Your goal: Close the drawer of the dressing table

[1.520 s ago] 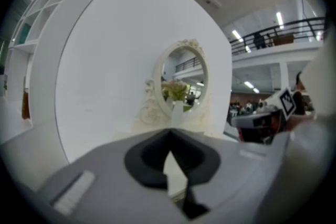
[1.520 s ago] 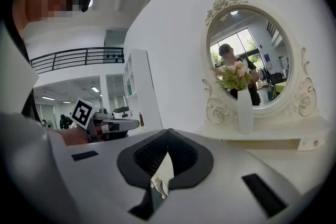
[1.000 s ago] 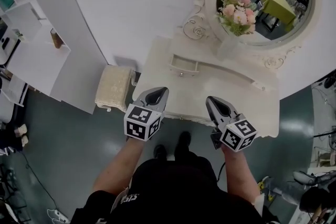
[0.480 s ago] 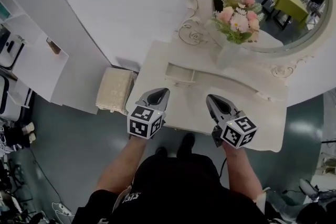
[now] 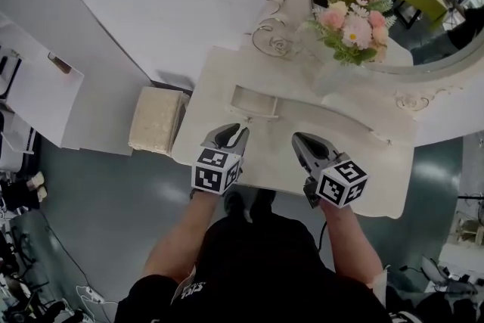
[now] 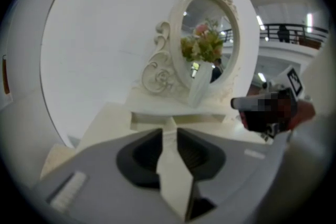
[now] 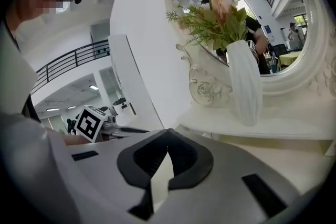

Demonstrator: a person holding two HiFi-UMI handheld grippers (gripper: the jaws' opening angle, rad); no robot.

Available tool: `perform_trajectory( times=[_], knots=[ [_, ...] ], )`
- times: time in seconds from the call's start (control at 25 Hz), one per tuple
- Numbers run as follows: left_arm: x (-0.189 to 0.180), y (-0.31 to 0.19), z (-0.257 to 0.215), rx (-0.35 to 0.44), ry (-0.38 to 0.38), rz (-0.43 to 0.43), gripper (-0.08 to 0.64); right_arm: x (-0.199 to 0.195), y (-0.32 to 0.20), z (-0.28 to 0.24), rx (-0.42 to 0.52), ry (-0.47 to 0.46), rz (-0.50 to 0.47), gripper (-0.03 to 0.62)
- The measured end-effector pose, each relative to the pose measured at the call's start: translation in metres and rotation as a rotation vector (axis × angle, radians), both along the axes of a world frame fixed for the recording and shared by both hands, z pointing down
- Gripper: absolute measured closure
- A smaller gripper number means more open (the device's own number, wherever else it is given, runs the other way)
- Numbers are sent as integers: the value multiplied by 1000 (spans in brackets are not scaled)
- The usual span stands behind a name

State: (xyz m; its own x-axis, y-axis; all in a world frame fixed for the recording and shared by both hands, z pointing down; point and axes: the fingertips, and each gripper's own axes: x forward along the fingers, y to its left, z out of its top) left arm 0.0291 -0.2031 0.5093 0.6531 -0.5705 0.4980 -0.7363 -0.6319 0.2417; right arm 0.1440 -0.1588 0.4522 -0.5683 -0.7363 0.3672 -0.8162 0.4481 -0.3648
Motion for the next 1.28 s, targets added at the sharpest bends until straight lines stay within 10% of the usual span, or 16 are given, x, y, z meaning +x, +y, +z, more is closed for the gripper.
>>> perform_trajectory(
  times=[1.28],
  knots=[
    [33, -42, 113, -189, -188, 86, 405, 47, 20, 37, -80, 24, 104, 598]
  ],
)
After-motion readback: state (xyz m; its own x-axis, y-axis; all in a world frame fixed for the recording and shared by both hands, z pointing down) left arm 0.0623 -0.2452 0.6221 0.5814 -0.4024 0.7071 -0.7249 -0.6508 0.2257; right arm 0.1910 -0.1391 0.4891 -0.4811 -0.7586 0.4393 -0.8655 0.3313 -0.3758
